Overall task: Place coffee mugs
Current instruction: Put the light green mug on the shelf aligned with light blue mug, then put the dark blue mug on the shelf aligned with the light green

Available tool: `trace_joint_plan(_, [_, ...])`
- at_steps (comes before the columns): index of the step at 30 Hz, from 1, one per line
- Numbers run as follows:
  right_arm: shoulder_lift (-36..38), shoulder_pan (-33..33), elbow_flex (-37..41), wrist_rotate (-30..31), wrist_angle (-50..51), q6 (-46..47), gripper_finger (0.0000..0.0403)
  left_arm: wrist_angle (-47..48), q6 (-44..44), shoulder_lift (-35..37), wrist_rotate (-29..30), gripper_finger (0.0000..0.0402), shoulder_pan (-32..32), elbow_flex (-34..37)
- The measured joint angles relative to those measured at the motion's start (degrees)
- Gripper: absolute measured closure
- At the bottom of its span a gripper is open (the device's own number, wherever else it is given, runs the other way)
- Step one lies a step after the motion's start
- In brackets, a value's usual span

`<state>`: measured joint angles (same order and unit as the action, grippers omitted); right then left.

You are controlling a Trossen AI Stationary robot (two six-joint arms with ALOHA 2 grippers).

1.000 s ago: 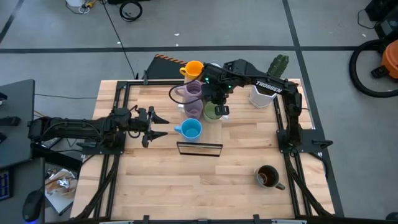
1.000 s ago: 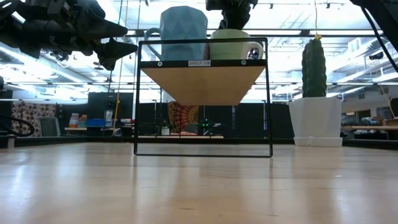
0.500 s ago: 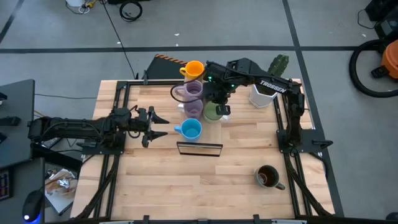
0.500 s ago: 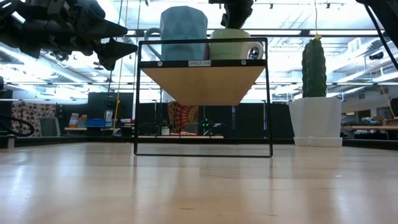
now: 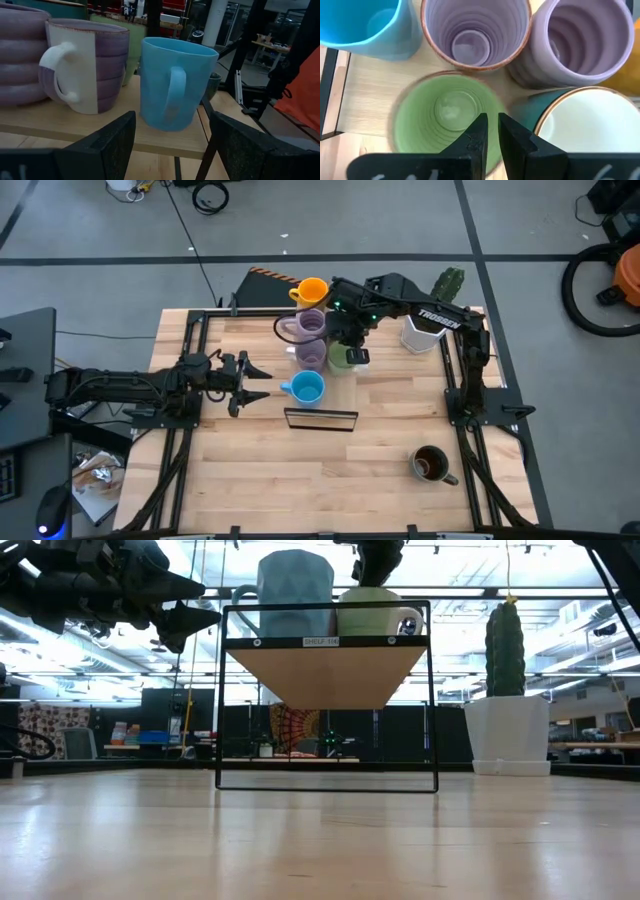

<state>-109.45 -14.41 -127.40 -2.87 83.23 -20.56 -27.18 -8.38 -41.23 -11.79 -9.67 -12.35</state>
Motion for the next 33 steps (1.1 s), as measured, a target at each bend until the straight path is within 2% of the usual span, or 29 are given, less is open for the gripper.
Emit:
trace_joint_plan(14, [0.0,-0.1,0.0,-0.2,-1.4,-0.6,0.0353,-0.5,-0.3,0.0,0.0,0.0139,0.0,0.0])
trace_joint_plan(26, [1.0,0.2,0.0,0.0,-0.4,0.1,0.0353,-1.3,-4.9,0.0,0.0,0.0139,0.0,0.0])
trace_joint_plan(33, [2.2,1.1,0.0,-2.6,1.5,1.0,0.0345,-1.3,-5.0,0.0,0.0,0.0139,0.0,0.0])
